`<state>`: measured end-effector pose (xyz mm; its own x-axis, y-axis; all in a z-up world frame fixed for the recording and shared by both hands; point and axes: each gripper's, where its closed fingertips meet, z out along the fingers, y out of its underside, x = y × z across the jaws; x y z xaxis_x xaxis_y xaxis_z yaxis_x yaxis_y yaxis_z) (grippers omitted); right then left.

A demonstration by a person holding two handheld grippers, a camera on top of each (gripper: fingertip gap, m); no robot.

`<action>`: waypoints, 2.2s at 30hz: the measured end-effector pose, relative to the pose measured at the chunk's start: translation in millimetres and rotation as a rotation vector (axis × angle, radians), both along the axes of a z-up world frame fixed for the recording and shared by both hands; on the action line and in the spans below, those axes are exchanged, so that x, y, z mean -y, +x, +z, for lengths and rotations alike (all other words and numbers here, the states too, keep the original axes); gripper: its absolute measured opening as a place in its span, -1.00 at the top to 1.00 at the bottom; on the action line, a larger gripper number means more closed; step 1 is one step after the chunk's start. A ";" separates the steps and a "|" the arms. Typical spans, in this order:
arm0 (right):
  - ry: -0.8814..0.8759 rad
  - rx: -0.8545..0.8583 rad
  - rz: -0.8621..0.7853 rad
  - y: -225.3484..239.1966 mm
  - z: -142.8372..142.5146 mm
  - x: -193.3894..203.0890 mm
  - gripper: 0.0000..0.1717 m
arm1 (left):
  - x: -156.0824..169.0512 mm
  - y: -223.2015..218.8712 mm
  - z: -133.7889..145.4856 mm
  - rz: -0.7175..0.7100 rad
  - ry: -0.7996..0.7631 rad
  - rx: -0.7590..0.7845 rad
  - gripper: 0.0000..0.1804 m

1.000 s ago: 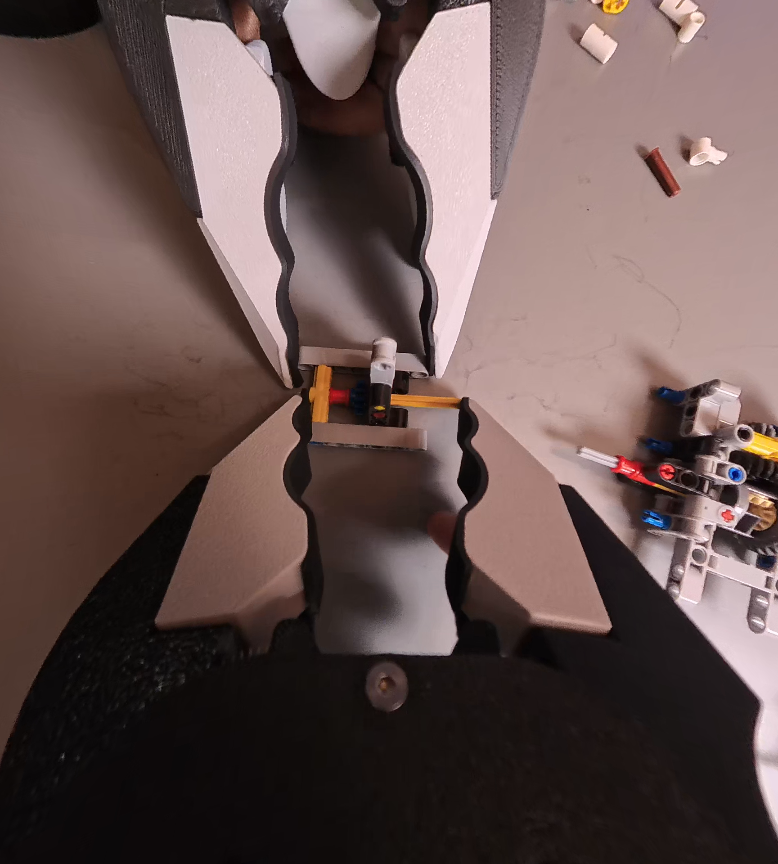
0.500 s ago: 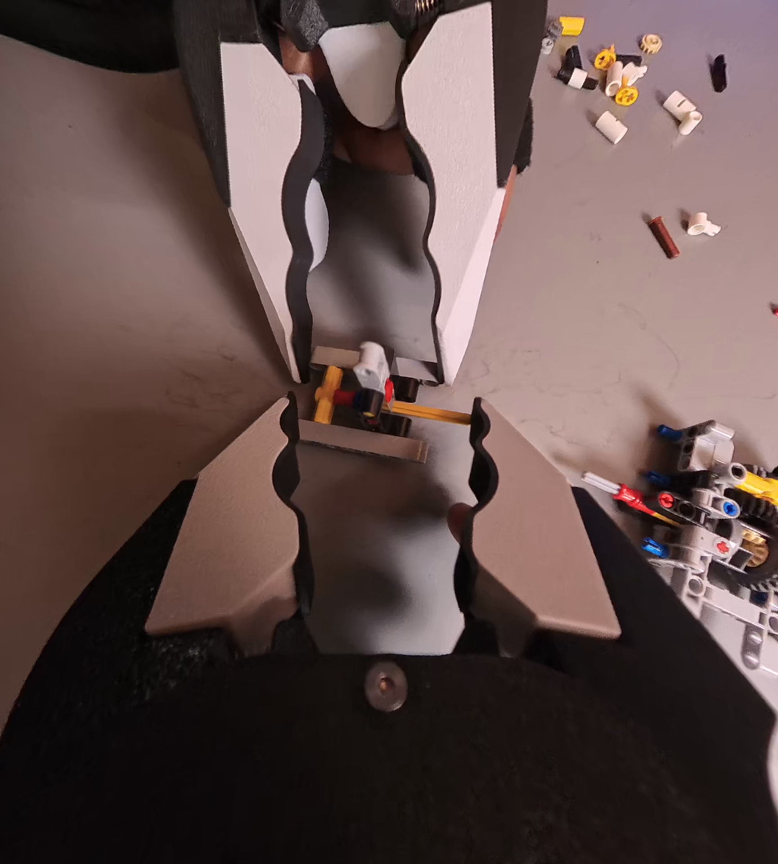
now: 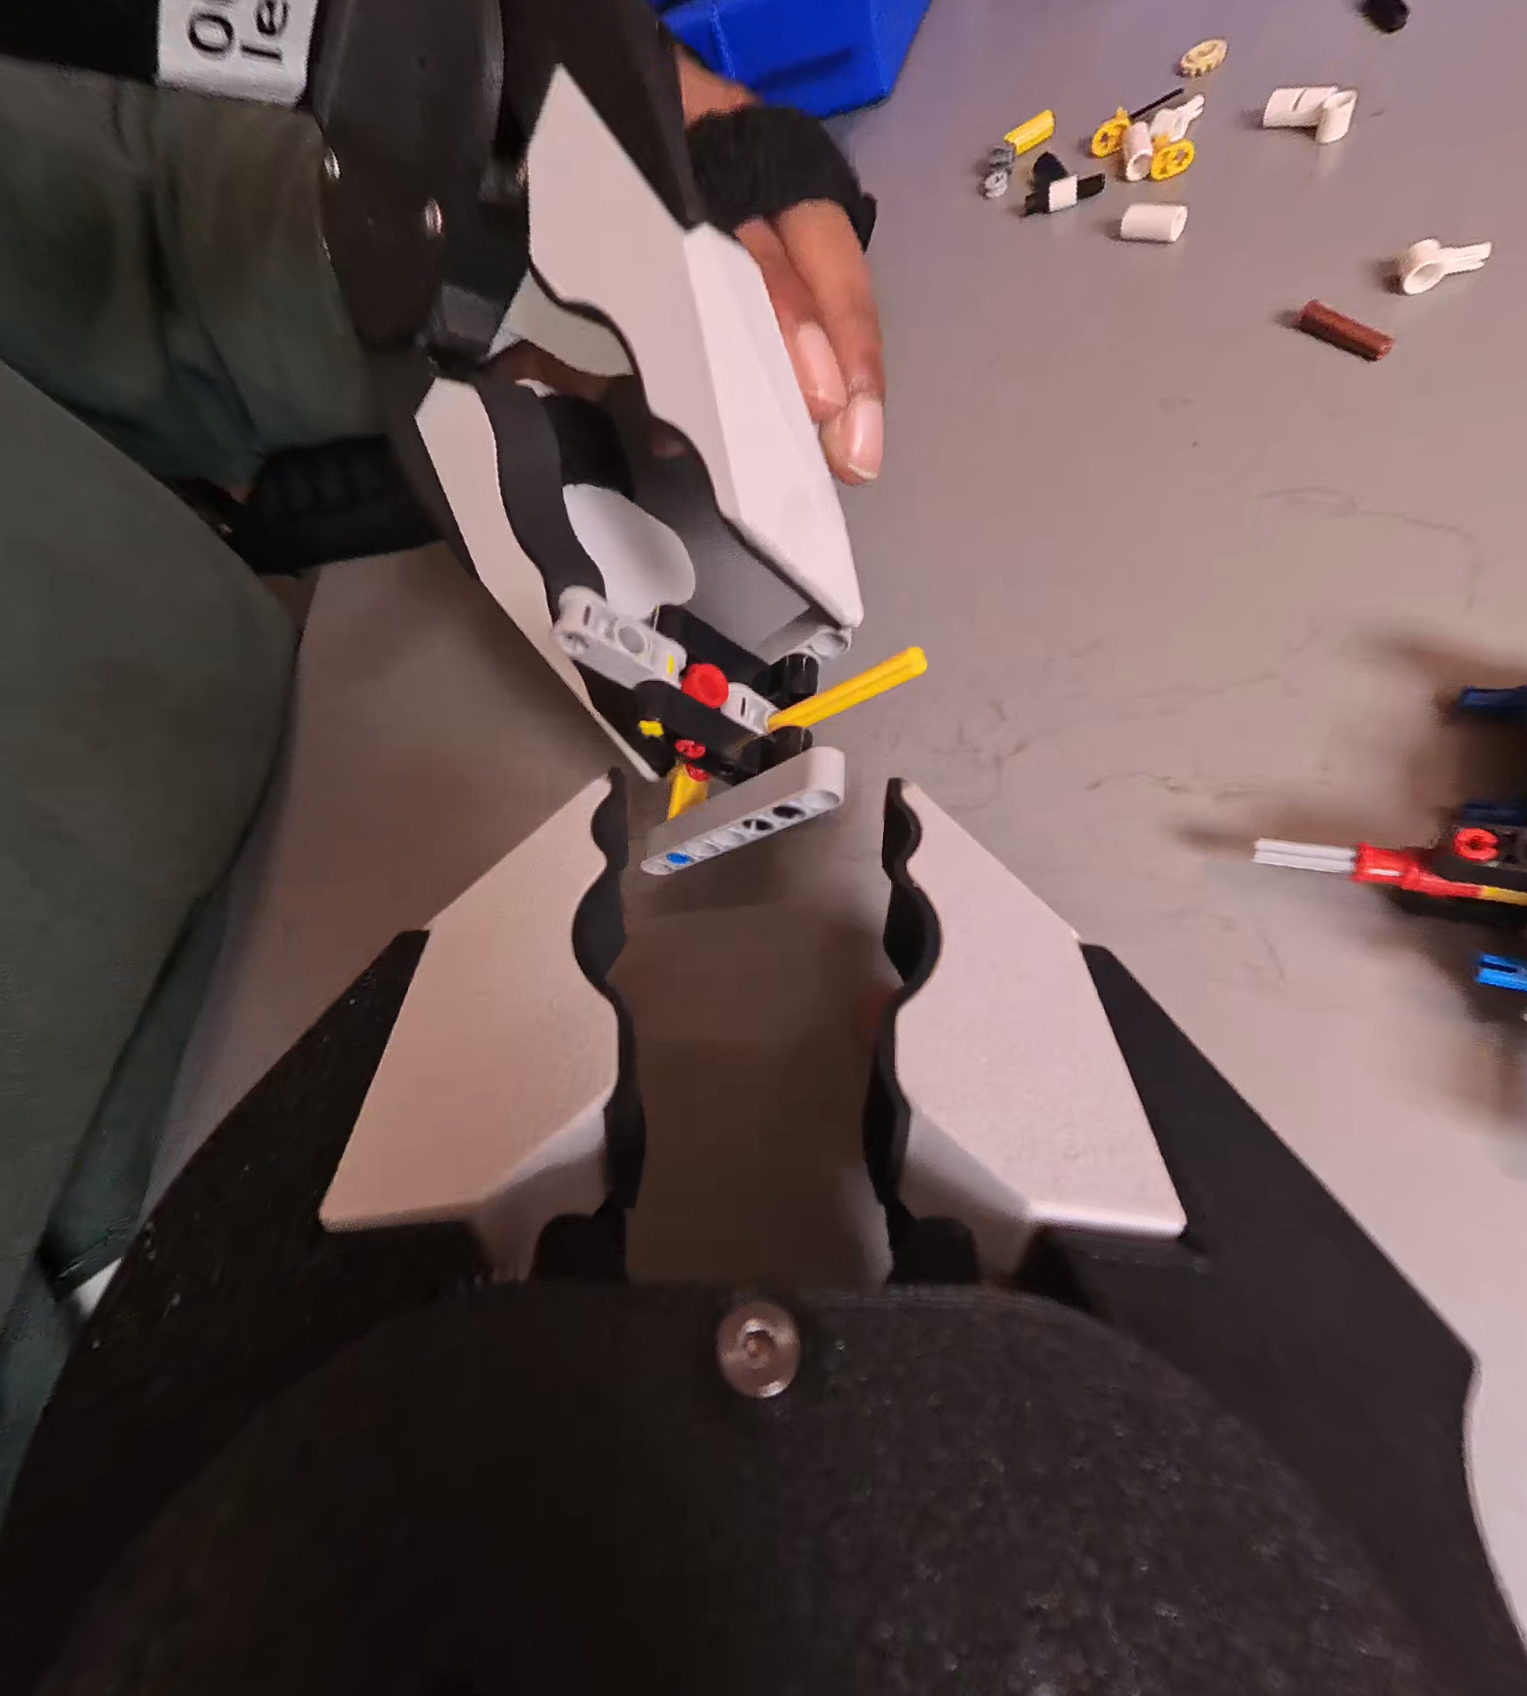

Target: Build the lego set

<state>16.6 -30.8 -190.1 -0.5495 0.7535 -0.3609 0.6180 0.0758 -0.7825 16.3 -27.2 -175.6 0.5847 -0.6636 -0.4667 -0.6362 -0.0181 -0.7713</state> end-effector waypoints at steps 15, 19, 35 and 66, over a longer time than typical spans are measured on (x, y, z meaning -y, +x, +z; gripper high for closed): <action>0.039 -0.211 -0.055 -3.3 37.5 6.9 0.93 | 8.8 -0.2 36.0 -0.022 -0.342 0.722 0.45; 0.032 -0.207 -0.050 -0.9 41.6 6.1 0.93 | 9.9 3.6 38.0 -0.036 -0.326 0.714 0.66; 0.021 -0.630 -0.181 1.4 129.6 -1.7 0.65 | 9.7 -22.3 119.8 -0.134 -0.029 1.237 0.94; -0.065 -0.682 -0.128 3.8 134.0 15.0 0.94 | 24.0 -5.5 121.5 -0.207 0.000 0.953 0.74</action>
<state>20.5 -45.8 -56.1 -0.5780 0.8159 -0.0132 -0.0122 -0.0248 -0.9996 10.8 -51.1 -54.2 0.5893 -0.7954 0.1415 0.2638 0.0240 -0.9643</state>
